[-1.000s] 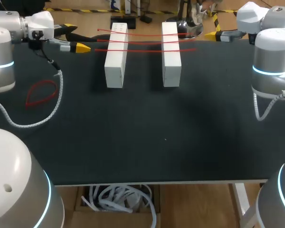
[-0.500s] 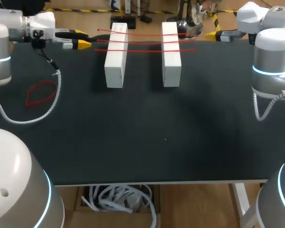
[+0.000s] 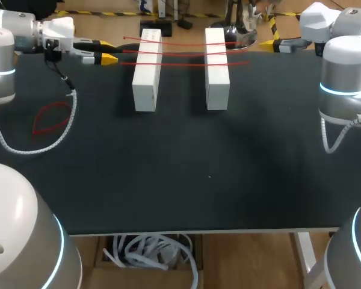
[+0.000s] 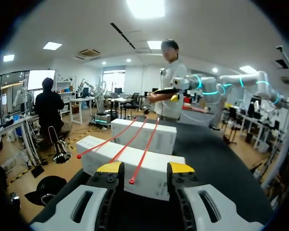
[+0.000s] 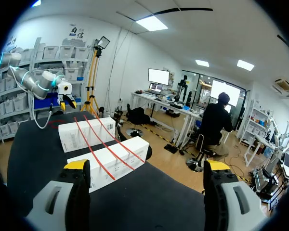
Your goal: Grab the tape and strap the tape.
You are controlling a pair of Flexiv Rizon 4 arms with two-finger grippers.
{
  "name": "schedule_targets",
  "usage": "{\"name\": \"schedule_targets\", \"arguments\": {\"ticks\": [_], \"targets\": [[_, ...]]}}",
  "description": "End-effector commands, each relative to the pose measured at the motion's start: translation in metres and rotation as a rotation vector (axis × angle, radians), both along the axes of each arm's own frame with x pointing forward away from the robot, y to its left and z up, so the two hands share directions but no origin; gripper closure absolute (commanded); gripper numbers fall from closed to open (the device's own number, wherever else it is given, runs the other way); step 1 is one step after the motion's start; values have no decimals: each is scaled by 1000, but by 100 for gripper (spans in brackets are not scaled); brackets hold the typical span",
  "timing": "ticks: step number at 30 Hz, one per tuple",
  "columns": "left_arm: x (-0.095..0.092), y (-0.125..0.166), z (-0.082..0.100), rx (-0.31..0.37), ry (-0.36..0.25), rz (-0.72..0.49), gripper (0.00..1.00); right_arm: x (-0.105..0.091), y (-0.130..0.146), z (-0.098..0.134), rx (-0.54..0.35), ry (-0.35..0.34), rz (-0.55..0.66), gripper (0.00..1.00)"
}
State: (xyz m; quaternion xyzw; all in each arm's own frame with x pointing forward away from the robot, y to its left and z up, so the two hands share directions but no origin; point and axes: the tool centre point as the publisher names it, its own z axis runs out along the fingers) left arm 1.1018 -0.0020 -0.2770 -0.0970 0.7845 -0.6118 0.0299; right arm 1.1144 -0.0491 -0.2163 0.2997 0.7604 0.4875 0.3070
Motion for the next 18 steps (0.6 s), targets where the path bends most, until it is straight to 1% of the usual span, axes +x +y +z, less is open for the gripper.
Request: {"name": "schedule_targets", "arguments": {"ticks": [1,9,18], "targets": [[11,-1,-10,-12,17,-74,63,0,0,0,0,1,0,0],[20,-3,-27,-20,34,-93,63,0,0,0,0,1,0,0],[23,-4,-35,-36,35,-118,64,0,0,0,0,1,0,0]]}}
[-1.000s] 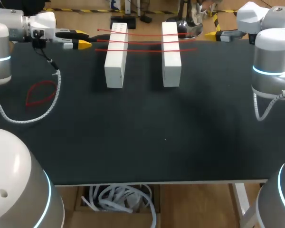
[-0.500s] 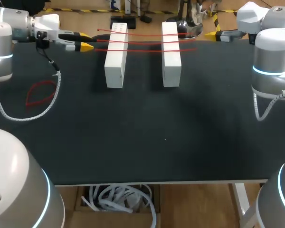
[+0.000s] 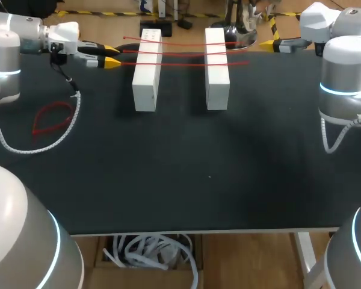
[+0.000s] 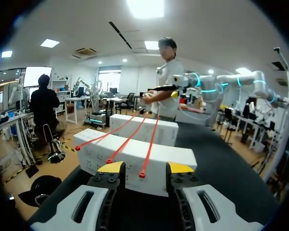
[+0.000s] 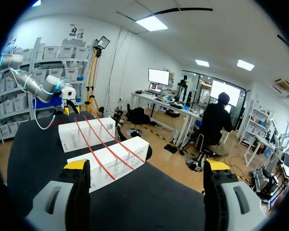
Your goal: Grab the tape and strap the tape.
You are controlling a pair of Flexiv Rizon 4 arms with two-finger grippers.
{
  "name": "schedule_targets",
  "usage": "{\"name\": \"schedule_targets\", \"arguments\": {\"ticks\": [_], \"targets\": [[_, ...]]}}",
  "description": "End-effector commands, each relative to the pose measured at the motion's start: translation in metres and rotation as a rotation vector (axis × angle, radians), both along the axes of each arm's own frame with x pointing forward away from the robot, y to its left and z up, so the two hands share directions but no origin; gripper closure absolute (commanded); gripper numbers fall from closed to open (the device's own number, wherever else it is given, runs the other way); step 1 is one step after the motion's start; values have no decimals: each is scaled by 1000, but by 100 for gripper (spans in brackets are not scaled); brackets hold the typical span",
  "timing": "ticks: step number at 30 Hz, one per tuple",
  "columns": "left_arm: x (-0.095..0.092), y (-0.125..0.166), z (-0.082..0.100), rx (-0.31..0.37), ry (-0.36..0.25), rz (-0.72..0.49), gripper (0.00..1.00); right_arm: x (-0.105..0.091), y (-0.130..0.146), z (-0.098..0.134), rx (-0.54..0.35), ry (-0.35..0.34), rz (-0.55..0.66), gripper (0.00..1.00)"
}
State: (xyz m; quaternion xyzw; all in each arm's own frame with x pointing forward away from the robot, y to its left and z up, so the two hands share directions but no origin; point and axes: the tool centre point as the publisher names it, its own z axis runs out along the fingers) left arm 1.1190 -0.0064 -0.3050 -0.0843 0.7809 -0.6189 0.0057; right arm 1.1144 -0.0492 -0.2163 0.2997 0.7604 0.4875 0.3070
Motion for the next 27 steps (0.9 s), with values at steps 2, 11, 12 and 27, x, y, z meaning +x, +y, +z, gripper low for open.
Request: {"name": "schedule_targets", "arguments": {"ticks": [2,11,12,27], "targets": [[5,-1,-8,-18,12,-72,63,0,0,0,0,1,0,0],[-1,-4,-13,-15,2,-70,64,0,0,0,0,1,0,0],[-1,-4,-14,-14,2,-68,64,0,0,0,0,1,0,0],[-3,-3,-20,-18,3,-62,64,0,0,0,0,1,0,0]]}}
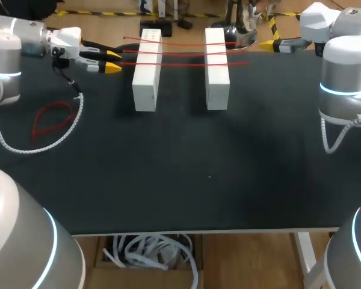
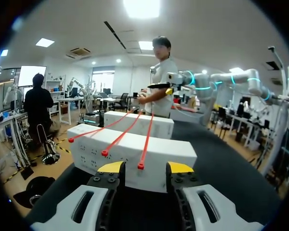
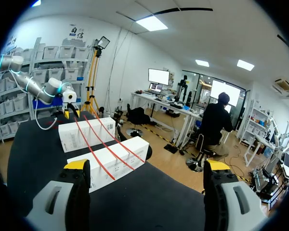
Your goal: Grab the tape and strap the tape.
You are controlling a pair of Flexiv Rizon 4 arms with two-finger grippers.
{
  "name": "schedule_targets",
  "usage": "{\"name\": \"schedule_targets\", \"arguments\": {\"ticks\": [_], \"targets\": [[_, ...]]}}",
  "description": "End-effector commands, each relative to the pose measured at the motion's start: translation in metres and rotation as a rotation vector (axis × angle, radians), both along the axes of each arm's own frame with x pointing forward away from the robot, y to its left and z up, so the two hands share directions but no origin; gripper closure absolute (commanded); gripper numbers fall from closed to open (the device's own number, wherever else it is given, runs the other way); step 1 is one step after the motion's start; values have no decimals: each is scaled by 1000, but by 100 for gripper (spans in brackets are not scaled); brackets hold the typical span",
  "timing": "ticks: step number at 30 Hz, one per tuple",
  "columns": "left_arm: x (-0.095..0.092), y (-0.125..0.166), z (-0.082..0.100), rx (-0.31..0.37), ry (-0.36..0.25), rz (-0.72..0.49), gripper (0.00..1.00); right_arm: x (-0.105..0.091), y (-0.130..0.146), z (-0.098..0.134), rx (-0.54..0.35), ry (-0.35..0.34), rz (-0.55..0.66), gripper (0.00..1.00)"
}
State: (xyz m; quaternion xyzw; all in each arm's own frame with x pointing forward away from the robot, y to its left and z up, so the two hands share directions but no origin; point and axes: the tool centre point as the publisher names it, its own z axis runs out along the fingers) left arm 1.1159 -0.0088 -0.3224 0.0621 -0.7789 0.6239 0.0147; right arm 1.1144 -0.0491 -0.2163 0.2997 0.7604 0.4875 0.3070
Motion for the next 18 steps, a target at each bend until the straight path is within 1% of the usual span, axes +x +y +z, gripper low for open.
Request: {"name": "schedule_targets", "arguments": {"ticks": [1,6,10,16,17,18], "targets": [[0,0,-3,-6,0,-3,64,0,0,0,0,1,0,0],[-1,-1,-1,-15,-1,0,64,0,0,0,0,1,0,0],[-2,-2,-1,-18,-5,-4,69,0,0,0,0,1,0,0],[-3,-3,-3,-13,-1,-9,68,0,0,0,0,1,0,0],[-3,-3,-3,-12,-1,-11,71,0,0,0,0,1,0,0],[-3,-3,-3,-12,-1,-13,71,0,0,0,0,1,0,0]]}}
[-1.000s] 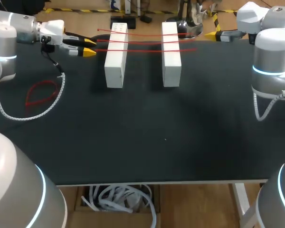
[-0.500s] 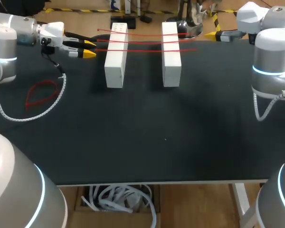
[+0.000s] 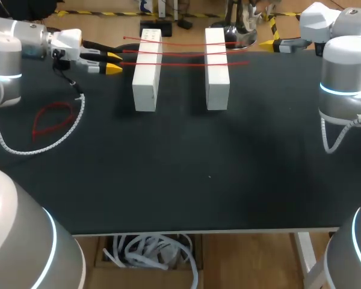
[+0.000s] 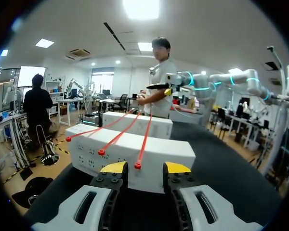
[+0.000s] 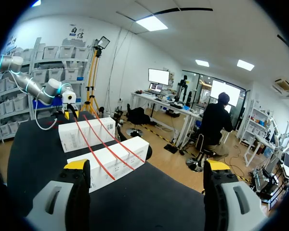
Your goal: Grab the tape and strap the tape.
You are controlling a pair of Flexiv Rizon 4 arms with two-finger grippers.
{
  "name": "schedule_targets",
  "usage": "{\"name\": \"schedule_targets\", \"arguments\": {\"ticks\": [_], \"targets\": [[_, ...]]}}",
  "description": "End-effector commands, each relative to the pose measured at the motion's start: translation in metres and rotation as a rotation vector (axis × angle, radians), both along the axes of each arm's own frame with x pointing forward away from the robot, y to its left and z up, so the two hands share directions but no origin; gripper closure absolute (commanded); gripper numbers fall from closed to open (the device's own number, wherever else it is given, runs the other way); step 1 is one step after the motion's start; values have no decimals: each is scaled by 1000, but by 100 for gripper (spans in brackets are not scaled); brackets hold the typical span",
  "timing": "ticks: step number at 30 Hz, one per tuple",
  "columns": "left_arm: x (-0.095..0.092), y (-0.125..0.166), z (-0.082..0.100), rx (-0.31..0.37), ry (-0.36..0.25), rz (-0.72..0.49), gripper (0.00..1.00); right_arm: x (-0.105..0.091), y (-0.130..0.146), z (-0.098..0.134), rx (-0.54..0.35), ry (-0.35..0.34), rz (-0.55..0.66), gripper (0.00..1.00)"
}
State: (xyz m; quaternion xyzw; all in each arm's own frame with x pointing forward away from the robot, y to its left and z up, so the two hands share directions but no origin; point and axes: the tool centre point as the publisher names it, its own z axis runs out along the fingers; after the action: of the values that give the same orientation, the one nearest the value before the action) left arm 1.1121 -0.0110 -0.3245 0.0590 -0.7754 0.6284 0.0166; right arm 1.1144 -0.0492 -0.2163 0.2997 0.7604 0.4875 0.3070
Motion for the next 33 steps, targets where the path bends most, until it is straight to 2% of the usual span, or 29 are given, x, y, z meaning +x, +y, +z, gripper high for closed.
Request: {"name": "schedule_targets", "arguments": {"ticks": [1,13,20,21,24,28,33], "targets": [[1,-1,-1,-1,0,-7,71,0,0,0,0,1,0,0],[2,-5,1,-10,-4,-14,74,0,0,0,0,1,0,0],[1,-5,0,-12,-2,-16,81,0,0,0,0,1,0,0],[1,-5,0,-12,-1,-16,86,0,0,0,0,1,0,0],[1,-5,0,-12,0,-16,89,0,0,0,0,1,0,0],[1,-5,0,-13,1,-16,100,0,0,0,0,1,0,0],[1,-5,0,-12,1,-17,100,0,0,0,0,1,0,0]]}}
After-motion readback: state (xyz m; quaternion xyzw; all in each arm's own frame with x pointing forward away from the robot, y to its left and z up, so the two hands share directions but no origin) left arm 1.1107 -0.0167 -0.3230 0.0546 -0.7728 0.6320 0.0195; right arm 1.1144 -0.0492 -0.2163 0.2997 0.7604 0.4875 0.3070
